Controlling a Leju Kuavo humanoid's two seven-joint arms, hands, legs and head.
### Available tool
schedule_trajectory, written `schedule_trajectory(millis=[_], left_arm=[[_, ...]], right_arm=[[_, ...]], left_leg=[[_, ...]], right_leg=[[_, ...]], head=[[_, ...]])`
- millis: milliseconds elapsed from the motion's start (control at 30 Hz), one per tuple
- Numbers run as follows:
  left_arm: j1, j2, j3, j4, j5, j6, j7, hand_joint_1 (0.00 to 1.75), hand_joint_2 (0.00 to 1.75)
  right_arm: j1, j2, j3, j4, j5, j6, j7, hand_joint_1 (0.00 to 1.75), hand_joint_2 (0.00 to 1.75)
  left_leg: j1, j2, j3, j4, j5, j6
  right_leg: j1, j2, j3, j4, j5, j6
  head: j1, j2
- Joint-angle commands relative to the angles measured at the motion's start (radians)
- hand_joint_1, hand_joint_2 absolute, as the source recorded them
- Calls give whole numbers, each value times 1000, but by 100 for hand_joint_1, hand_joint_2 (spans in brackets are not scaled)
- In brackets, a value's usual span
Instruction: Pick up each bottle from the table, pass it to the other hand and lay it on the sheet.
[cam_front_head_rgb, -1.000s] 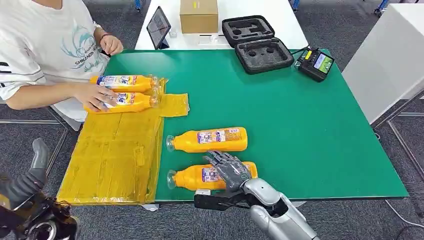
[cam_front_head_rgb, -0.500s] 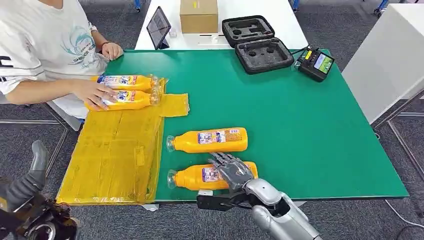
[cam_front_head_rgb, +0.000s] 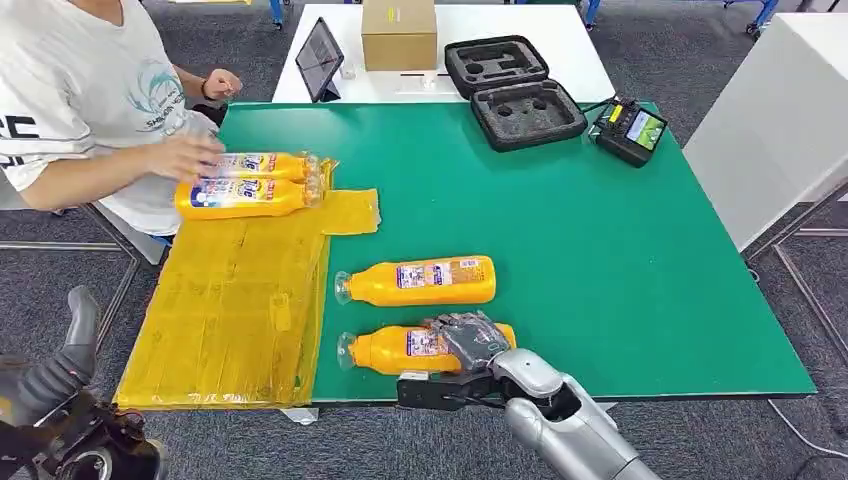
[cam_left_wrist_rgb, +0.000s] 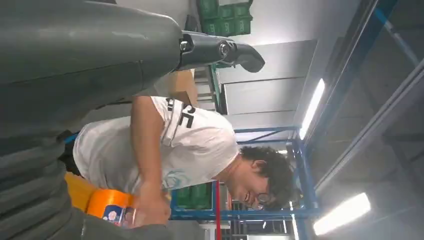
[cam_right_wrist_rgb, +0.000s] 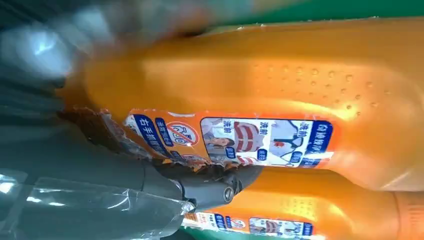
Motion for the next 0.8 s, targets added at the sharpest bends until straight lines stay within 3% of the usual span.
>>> schedule_trajectory(millis=[33,200,233,300,467,600,667,800], left_arm=[[-46,14,-11,89,8,1,4,0,175],[-59,31,-46,117,20,0,4,0,175],[-75,33,-50,156,64,-50,4,0,175],[-105,19,-28,245,131,-170,4,0,175],[-97,4,-7,392,268,-319,4,0,175],[-97,4,-7,392,268,-319,4,0,175],[-75,11,-7,381,284,-350,4,0,175],[-46,53,-57,387,437,-463,80,0,175]], right_arm=[[12,1,20,113,-58,-3,-63,175,175],[5,70,-58,46,-330,4,-336,175,175],[-4,107,-98,20,-439,12,-442,175,175],[10,142,-139,-57,-519,-5,-531,175,175],[107,202,-221,-188,-653,-98,-614,175,175],[107,202,-221,-188,-653,-98,-614,175,175],[130,242,-259,-209,-730,-167,-681,175,175],[138,228,-202,-275,-824,-327,-681,175,175]], left_leg=[[1,-4,4,-2,0,-1],[1,-3,4,-2,0,-1],[1,-2,4,-1,0,-1],[1,3,4,-1,-1,-3],[1,-1,3,-3,1,-2],[1,1,3,-2,-1,-1],[2,1,2,-1,-1,-2],[1,2,-4,-1,-1,-1]], right_leg=[[1,-3,5,-3,-1,-1],[1,-1,5,-1,-1,-1],[1,0,4,-2,0,-1],[1,3,4,0,0,-2],[1,-1,4,-1,-1,-2],[2,1,3,0,-1,-1],[3,1,2,-1,-1,-1],[2,1,-4,1,-1,-1]], head=[[0,0],[0,0],[1,0],[1,0],[0,0],[0,0],[0,0],[1,0]])
